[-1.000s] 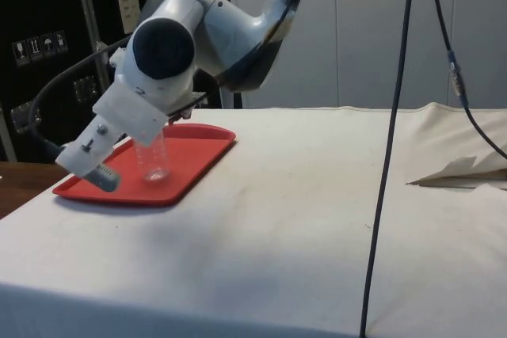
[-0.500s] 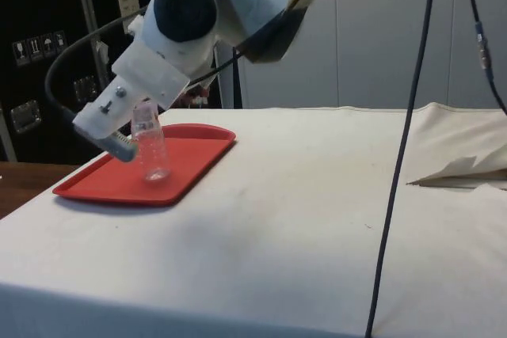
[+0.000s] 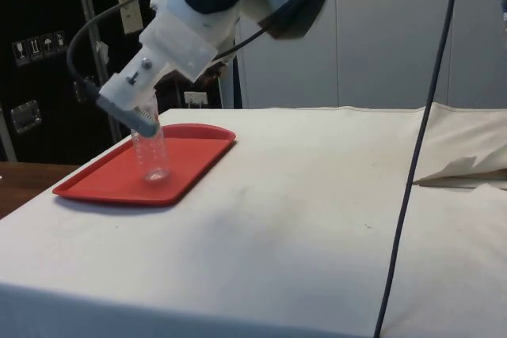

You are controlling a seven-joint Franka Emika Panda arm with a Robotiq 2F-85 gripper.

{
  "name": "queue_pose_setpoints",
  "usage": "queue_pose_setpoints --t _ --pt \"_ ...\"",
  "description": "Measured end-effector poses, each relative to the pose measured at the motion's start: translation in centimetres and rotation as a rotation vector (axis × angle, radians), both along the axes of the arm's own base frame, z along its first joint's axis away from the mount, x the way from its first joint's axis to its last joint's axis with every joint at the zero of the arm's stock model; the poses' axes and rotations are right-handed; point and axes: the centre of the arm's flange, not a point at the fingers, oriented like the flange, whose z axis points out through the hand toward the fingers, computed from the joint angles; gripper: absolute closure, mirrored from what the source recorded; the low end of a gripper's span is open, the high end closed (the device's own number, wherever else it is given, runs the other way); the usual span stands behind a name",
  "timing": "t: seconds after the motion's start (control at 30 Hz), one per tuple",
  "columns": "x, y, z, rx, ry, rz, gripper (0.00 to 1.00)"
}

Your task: Place the bottle upright on the tray.

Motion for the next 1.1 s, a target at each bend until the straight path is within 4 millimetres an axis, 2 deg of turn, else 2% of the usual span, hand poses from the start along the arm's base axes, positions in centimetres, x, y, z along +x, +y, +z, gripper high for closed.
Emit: queue_pose_setpoints --t 0.77,1.1 --pt "-4.8 -3.7 4.6 -0.032 -0.029 -0.031 0.00" --pt "-5.5 -5.0 5.3 -0.042 -0.032 -0.048 0.00"
